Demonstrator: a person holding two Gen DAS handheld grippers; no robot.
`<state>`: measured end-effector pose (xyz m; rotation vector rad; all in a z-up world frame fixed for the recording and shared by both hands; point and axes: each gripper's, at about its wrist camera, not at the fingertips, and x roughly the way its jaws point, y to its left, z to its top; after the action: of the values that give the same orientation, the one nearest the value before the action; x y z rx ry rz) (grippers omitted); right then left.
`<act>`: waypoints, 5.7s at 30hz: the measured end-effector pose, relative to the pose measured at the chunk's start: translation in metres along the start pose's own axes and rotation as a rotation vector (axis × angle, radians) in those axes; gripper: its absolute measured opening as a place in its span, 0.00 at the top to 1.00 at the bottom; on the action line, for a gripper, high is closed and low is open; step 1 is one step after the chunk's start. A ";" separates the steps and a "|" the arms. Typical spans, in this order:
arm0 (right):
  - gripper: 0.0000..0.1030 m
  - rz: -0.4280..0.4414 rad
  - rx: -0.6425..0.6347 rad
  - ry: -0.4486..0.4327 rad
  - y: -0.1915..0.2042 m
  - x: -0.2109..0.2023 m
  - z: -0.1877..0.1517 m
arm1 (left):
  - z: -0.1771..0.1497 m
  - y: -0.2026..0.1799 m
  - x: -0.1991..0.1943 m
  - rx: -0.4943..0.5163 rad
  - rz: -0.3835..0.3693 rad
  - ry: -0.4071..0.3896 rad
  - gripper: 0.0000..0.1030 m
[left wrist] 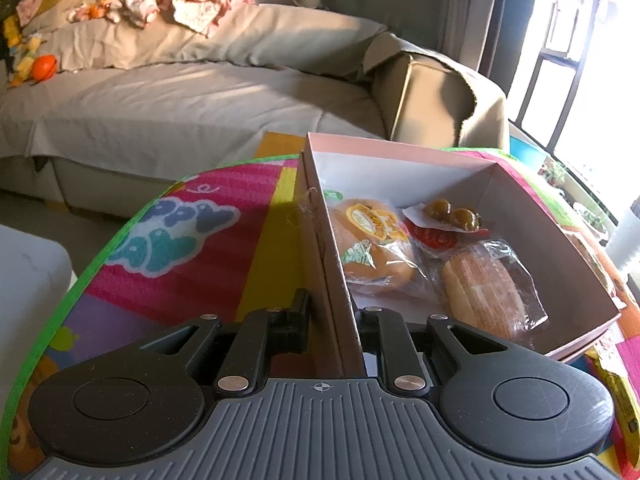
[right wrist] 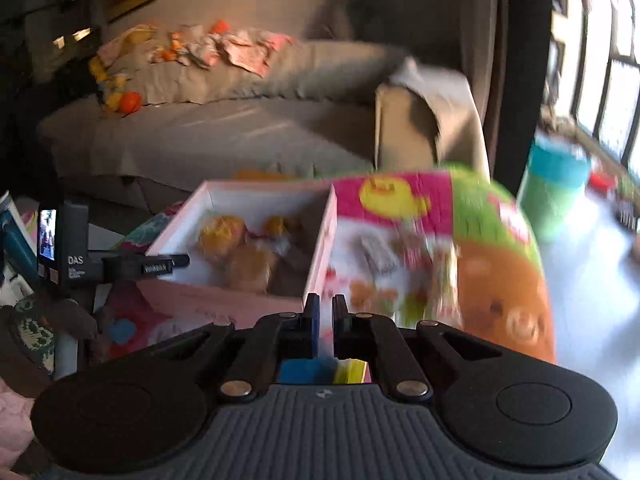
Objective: Organize objects
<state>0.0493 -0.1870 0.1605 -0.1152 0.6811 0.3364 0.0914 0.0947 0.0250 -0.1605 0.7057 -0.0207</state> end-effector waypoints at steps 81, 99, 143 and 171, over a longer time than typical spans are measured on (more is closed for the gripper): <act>0.25 -0.187 0.216 0.111 -0.034 0.078 -0.060 | -0.001 -0.001 0.002 0.010 -0.006 0.006 0.82; 0.20 -0.226 0.105 0.151 -0.011 0.112 -0.066 | -0.002 0.002 0.002 0.018 -0.025 0.004 0.81; 0.65 -0.045 0.106 -0.054 -0.007 0.005 -0.007 | 0.005 -0.004 -0.028 0.043 -0.024 -0.007 0.82; 0.51 -0.093 0.141 -0.124 -0.015 0.082 0.041 | 0.002 0.001 -0.025 0.045 -0.052 -0.025 0.81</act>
<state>0.1380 -0.1704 0.1400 0.0084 0.5724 0.2042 0.0732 0.0975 0.0423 -0.1354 0.6753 -0.0837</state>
